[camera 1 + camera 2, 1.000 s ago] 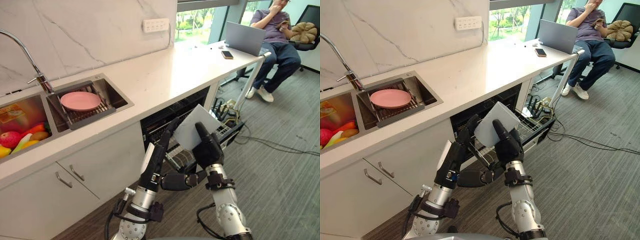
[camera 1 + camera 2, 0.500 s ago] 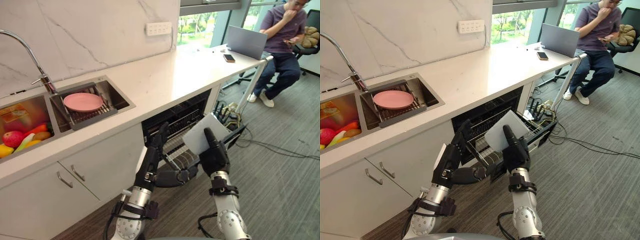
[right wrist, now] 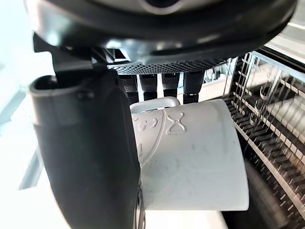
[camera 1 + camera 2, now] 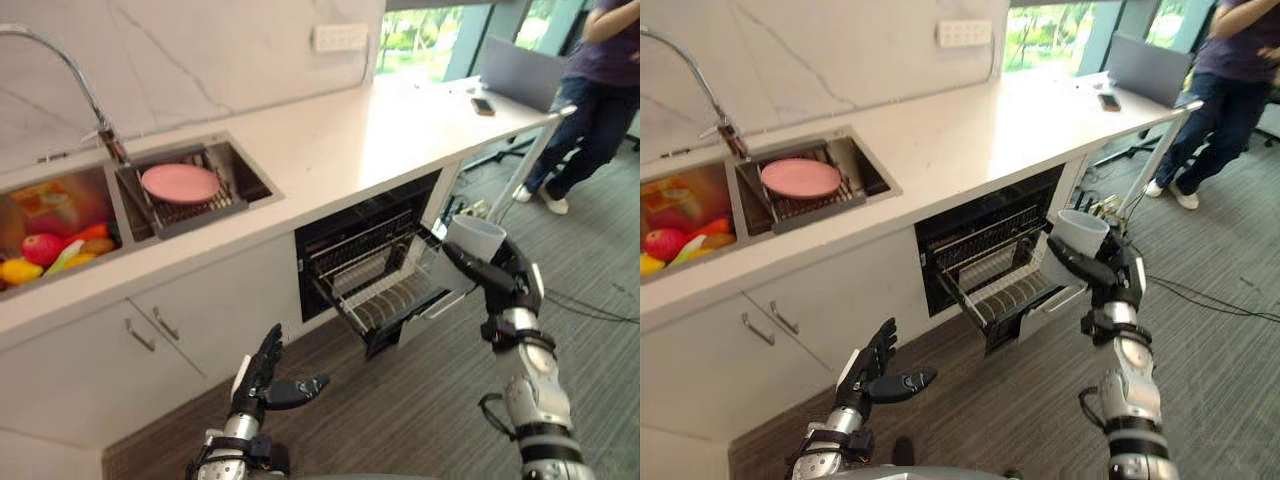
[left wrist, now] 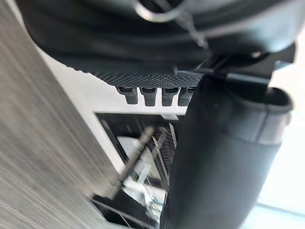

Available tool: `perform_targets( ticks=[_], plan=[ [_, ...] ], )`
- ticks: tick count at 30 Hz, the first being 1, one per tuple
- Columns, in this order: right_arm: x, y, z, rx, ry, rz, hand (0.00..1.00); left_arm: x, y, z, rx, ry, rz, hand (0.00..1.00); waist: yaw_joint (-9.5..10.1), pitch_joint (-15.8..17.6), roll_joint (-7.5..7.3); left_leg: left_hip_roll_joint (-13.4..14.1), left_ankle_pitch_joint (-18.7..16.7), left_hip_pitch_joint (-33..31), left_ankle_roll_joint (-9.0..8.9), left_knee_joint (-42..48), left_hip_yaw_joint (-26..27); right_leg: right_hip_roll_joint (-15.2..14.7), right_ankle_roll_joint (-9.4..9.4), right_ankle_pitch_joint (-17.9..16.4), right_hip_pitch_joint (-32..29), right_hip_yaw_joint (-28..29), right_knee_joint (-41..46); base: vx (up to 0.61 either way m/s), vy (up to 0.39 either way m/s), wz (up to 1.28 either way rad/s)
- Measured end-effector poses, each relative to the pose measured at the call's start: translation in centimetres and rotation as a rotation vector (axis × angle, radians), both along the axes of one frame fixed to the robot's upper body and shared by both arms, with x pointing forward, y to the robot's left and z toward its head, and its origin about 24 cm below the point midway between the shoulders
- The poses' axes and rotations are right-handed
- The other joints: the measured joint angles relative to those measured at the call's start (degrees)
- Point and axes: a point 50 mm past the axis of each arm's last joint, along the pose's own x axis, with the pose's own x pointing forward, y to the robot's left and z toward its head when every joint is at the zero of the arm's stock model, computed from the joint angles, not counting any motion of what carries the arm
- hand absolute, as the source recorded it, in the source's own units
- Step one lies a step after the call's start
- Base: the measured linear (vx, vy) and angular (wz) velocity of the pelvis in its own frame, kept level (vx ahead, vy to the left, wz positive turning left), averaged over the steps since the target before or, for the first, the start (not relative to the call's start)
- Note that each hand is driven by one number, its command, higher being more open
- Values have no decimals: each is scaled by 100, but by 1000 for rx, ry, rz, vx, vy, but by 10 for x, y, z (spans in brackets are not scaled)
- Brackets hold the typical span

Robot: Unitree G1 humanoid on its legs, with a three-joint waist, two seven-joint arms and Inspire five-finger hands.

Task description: Walk over to the sink, pick up the cup, carry it to the dishwasher, place the cup inside the dishwasher, then close the dishwasher door

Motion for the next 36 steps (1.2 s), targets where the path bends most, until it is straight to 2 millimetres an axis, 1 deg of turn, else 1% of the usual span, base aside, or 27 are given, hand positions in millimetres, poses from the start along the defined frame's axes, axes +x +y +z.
perform_targets(
  ticks=[1, 2, 3, 5, 6, 8, 9, 10, 11, 12, 13, 15, 17, 20, 22, 24, 25, 26, 30, 31, 33, 35, 36],
  plan=[
    [4, -2, 5, -29, -1, -12, 0, 1, 3, 0, 9, 0, 14, 100, 41, 96, -4, 16, 26, -66, -3, 0, -47, 23, -9, 7, -40, -41, -1, -89, -40, 30],
    [13, -5, 15, -80, -10, -35, 0, 1, 10, -1, 28, 2, 46, 100, 91, 293, -38, 43, 68, -204, -11, 0, -127, 61, -23, 17, -127, -116, 0, -50, -37, 22],
    [16, -7, 20, -102, -16, -48, 0, 1, 13, -2, 36, 5, 63, 100, 131, 389, -44, 51, 95, -261, -12, 0, -164, 77, -36, 29, -170, -140, 0, -37, -43, 28],
    [32, -15, 42, -143, -48, -85, 0, 0, 26, -7, 65, 25, 129, 100, 232, 726, -51, 56, 206, -516, -34, 2, -307, 112, -72, 124, -338, -273, 2, 0, -27, 26],
    [36, -17, 48, -152, -55, -91, 0, 0, 29, -7, 70, 24, 143, 100, 257, 820, -52, 54, 219, -560, -31, 3, -333, 115, -72, 127, -370, -292, 3, 24, -8, 19],
    [51, -26, 74, -212, -74, -117, 0, 3, 35, -4, 86, -9, 184, 100, 394, 1174, -40, 24, 303, -723, 23, 30, -401, 103, -74, 145, -486, -362, 5, 41, 10, 16],
    [54, -28, 80, -232, -75, -121, 0, 4, 35, -3, 88, -19, 193, 100, 410, 1249, -29, 8, 317, -757, 27, 32, -433, 94, -65, 152, -505, -390, 5, 52, 24, 21],
    [61, -30, 93, -261, -76, -122, 0, 6, 36, -1, 88, -39, 207, 100, 448, 1424, -2, -22, 326, -786, 33, 34, -478, 75, -65, 152, -508, -432, 5, 45, 31, 18],
    [65, -31, 101, -286, -74, -122, 0, 6, 37, 0, 86, -48, 215, 100, 493, 1526, 11, -38, 325, -812, 33, 34, -493, 64, -63, 152, -524, -444, 4, 37, 32, 18],
    [71, -31, 113, -320, -79, -120, 0, 6, 39, 1, 77, -58, 242, 100, 529, 1651, 37, -57, 327, -867, 35, 34, -527, 50, -61, 152, -562, -459, 4, 28, 32, 11],
    [73, -30, 119, -333, -83, -118, 0, 6, 41, 1, 70, -61, 261, 100, 550, 1706, 45, -64, 330, -896, 39, 34, -535, 45, -60, 152, -587, -468, 4, 30, 29, 8],
    [79, -32, 138, -378, -91, -115, 0, 3, 50, -1, 75, -54, 314, 100, 671, 1933, 90, -82, 331, -976, 41, 34, -544, 27, -52, 153, -665, -475, 5, 33, 25, 3],
    [82, -33, 149, -432, -71, -108, 0, -2, 58, -6, 86, -32, 352, 100, 725, 1993, 137, -100, 336, -1099, 48, 35, -562, 9, -42, 157, -782, -496, 10, 33, 21, 4],
    [85, -40, 152, -498, -8, -100, 0, -11, 63, -14, 96, 6, 380, 100, 840, 2050, 220, -143, 337, -1216, 51, 35, -568, -34, -27, 159, -897, -504, 23, 54, 23, 3],
    [87, -41, 152, -547, 37, -86, 0, -14, 62, -18, 95, 19, 382, 100, 850, 2092, 290, -171, 338, -1271, 53, 35, -602, -56, -7, 157, -936, -540, 26, 48, 20, 7],
    [91, -41, 156, -582, 74, -71, 0, -15, 57, -20, 67, 17, 387, 100, 883, 2146, 392, -203, 344, -1357, 62, 35, -619, -88, 10, 160, -1018, -554, 49, 32, 26, 5],
    [91, -42, 158, -586, 80, -69, 0, -15, 55, -21, 59, 16, 386, 100, 888, 2160, 420, -212, 346, -1377, 65, 35, -627, -98, 17, 161, -1036, -564, 53, 27, 25, 4],
    [92, -44, 161, -598, 90, -69, 0, -15, 52, -21, 47, 11, 380, 100, 929, 2184, 466, -224, 347, -1430, 66, 35, -629, -114, 25, 160, -1098, -564, 70, 0, 0, 0],
    [93, -48, 173, -628, 109, -76, 0, -14, 50, -21, 20, 6, 368, 100, 973, 2264, 624, -267, 379, -1602, 109, 37, -737, -147, 59, 135, -1222, -672, 120, 51, 18, 14],
    [92, -51, 177, -628, 116, -84, 0, -14, 47, -21, 11, 4, 360, 100, 990, 2292, 703, -294, 383, -1634, 115, 37, -779, -178, 85, 111, -1248, -711, 158, 52, 30, 16],
    [91, -56, 182, -634, 131, -96, 0, -13, 41, -21, -14, 1, 347, 100, 1088, 2318, 801, -328, 392, -1737, 126, 37, -809, -230, 103, 75, -1361, -729, 249, 58, 41, 11],
    [91, -59, 183, -621, 150, -105, 0, -12, 34, -22, -34, 5, 338, 100, 1155, 2341, 857, -365, 398, -1804, 134, 38, -844, -269, 121, 53, -1430, -747, 287, 54, 36, 10],
    [91, -60, 184, -616, 153, -109, 0, -12, 32, -23, -44, 8, 340, 100, 1156, 2347, 870, -379, 400, -1810, 137, 39, -855, -287, 126, 38, -1440, -747, 309, 60, 40, 9]
  ],
)
